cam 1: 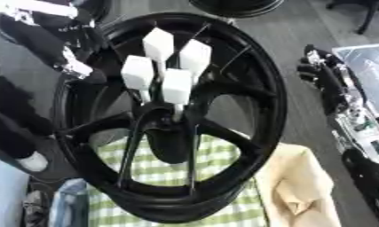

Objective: Pull the pin out of the wheel hub.

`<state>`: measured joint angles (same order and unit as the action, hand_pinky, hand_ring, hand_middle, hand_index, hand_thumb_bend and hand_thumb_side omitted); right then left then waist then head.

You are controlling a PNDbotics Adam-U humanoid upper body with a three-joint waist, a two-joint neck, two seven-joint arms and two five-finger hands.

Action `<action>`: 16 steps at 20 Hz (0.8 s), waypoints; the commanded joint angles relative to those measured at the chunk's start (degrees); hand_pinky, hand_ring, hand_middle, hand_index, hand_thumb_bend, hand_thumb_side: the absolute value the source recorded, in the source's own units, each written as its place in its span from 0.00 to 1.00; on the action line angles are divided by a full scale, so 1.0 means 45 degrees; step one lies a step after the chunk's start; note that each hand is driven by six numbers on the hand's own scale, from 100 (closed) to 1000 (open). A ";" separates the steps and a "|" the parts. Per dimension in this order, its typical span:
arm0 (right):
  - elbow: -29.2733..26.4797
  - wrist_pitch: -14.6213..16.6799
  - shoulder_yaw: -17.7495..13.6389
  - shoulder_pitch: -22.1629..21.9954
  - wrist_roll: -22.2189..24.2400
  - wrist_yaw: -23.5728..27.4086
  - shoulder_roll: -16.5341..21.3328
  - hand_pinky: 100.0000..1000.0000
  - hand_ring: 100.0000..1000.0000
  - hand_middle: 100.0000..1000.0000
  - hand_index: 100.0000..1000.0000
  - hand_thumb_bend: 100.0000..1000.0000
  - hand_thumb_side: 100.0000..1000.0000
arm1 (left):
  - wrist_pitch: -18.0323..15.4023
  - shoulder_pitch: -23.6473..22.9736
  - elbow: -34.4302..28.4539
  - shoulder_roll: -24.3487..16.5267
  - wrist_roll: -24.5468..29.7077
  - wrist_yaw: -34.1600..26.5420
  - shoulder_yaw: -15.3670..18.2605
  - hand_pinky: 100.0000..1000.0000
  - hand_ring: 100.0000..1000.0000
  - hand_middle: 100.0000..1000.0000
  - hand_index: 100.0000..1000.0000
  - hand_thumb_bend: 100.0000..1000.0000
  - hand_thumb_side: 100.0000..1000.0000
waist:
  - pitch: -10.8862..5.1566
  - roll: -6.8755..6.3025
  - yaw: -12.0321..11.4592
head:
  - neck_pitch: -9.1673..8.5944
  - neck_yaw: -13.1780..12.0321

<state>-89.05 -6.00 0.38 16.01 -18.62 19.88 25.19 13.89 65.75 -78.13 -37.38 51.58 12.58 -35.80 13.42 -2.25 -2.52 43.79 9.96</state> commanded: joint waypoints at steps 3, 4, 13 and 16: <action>-0.0101 0.0010 -0.0065 0.0073 0.0025 0.0044 0.0219 0.76 0.69 0.62 0.78 0.10 0.51 | -0.0234 0.0463 0.0155 0.0038 0.0086 0.0030 0.0315 0.82 0.75 0.70 0.82 0.53 0.27 | -0.0265 0.0038 0.0038 | 0.0073 0.0005; -0.0100 0.0010 -0.0063 0.0076 0.0028 0.0045 0.0215 0.76 0.69 0.62 0.78 0.10 0.51 | -0.0307 0.0481 0.0162 0.0071 0.0086 0.0042 0.0310 0.82 0.75 0.71 0.82 0.53 0.27 | -0.0263 0.0041 0.0046 | 0.0073 0.0007; -0.0077 -0.0003 -0.0045 0.0096 0.0061 0.0060 0.0191 0.76 0.69 0.62 0.78 0.09 0.52 | -0.0664 0.0745 0.0144 0.0453 0.0086 0.0023 0.0386 0.83 0.77 0.73 0.82 0.54 0.22 | -0.0248 0.0077 0.0116 | 0.0073 -0.0022; -0.0072 -0.0006 -0.0036 0.0107 0.0073 0.0063 0.0178 0.76 0.69 0.62 0.78 0.09 0.52 | -0.0673 0.0863 0.0186 0.0671 0.0086 -0.0085 0.0327 0.82 0.77 0.72 0.81 0.54 0.22 | -0.0245 0.0080 0.0155 | 0.0073 -0.0059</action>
<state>-88.88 -6.13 0.41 16.02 -18.49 19.92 24.98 11.01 68.12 -76.97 -33.97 51.85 12.58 -35.13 13.43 -2.10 -1.86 43.79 9.87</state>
